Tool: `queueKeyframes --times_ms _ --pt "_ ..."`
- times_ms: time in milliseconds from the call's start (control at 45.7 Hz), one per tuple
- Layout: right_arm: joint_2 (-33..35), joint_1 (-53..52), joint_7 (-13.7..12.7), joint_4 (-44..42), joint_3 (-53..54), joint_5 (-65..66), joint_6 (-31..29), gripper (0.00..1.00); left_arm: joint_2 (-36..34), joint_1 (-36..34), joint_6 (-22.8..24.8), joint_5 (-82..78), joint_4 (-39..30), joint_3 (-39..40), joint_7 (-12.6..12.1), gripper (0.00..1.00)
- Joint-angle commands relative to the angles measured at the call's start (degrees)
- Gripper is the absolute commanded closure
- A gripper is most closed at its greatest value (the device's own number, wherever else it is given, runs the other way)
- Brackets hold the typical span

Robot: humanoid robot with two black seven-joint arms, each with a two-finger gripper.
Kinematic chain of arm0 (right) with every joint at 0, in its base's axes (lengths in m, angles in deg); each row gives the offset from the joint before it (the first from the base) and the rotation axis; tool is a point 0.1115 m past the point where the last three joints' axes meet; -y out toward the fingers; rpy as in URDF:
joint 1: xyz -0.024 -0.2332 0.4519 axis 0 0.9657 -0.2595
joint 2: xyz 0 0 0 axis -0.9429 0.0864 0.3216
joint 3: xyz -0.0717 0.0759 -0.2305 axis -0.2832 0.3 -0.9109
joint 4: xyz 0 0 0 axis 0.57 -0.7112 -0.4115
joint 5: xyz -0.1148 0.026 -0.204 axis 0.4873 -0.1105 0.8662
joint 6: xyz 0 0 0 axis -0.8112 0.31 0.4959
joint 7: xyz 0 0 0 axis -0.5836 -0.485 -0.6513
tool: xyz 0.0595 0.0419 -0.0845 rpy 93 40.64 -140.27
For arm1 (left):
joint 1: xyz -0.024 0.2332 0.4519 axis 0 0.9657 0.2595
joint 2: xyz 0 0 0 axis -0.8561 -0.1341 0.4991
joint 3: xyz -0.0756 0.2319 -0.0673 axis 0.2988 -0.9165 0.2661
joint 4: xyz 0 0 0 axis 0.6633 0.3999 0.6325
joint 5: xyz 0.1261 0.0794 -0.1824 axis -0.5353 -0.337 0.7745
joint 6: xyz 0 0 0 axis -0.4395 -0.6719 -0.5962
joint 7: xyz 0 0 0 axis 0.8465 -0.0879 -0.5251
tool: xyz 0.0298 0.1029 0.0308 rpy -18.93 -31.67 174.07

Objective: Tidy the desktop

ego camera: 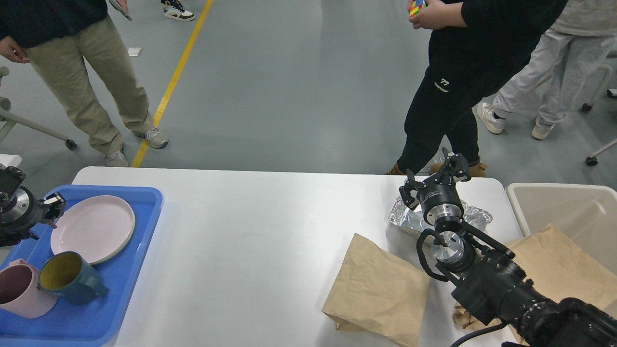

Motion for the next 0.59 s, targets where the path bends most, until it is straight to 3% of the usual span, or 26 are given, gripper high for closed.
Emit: queueKeyframes --times_ms 0,153,328,393,481,568 --pt "0.0 0.0 0.0 0.0 0.0 0.0 0.0 0.0 0.2 -0.1 -0.5 0.0 0.0 0.0 0.1 0.41" --pt "0.0 0.0 0.0 0.0 0.0 0.0 0.0 0.0 0.2 -0.1 -0.5 0.1 0.0 0.2 0.3 0.19" --pt "0.0 0.0 0.0 0.0 0.0 0.0 0.0 0.0 0.3 -0.1 -0.7 0.1 -0.1 0.3 0.3 0.15" --pt "0.0 0.0 0.0 0.0 0.0 0.0 0.0 0.0 0.9 -0.1 -1.0 0.1 -0.1 0.2 0.3 0.26" --pt "0.0 0.0 0.0 -0.1 0.0 0.0 0.0 0.0 1.0 -0.1 0.1 0.0 -0.4 0.1 -0.3 0.61" --pt "0.0 0.0 0.0 0.0 0.0 0.0 0.0 0.0 0.9 -0.1 1.3 0.0 -0.4 0.0 -0.4 0.79"
